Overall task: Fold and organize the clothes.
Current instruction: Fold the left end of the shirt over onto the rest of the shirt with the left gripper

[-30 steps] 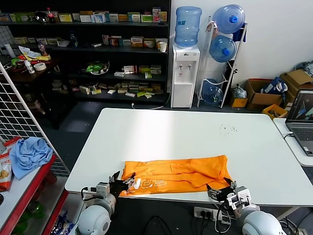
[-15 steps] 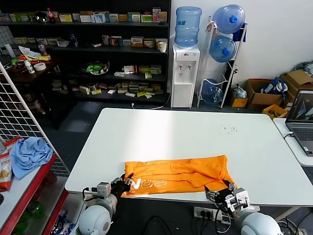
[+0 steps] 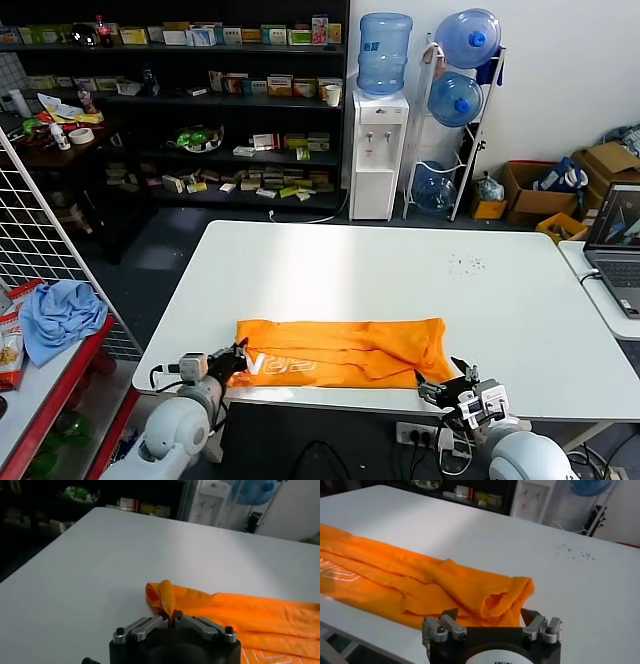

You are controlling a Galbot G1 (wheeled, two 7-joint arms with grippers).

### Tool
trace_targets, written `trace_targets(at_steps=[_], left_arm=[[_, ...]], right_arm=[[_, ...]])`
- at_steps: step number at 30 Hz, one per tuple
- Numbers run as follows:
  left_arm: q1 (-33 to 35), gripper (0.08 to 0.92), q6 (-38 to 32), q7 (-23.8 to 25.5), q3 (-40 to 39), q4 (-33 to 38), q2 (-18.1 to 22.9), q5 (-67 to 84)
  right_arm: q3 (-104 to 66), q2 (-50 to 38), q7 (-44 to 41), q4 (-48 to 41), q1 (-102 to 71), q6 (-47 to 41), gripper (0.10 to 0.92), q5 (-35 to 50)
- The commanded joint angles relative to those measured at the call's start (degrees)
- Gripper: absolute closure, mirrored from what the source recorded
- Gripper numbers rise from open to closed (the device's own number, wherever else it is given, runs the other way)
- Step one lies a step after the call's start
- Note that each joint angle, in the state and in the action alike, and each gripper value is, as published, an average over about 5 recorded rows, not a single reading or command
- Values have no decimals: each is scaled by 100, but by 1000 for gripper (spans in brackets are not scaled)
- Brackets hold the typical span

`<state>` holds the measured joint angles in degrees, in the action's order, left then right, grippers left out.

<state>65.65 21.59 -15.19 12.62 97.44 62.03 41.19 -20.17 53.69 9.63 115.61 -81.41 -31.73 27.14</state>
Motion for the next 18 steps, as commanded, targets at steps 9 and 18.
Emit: trace_targets(at_steps=[9, 18], left_arm=[[-881, 885, 150, -258, 493, -66, -1159, 536], [-659, 885, 307, -528, -306, 1042, -426, 657]], right_arm=[[-48, 280, 171, -248, 127, 865, 203, -892], [-209, 528, 287, -365, 64, 1163, 203, -1211]])
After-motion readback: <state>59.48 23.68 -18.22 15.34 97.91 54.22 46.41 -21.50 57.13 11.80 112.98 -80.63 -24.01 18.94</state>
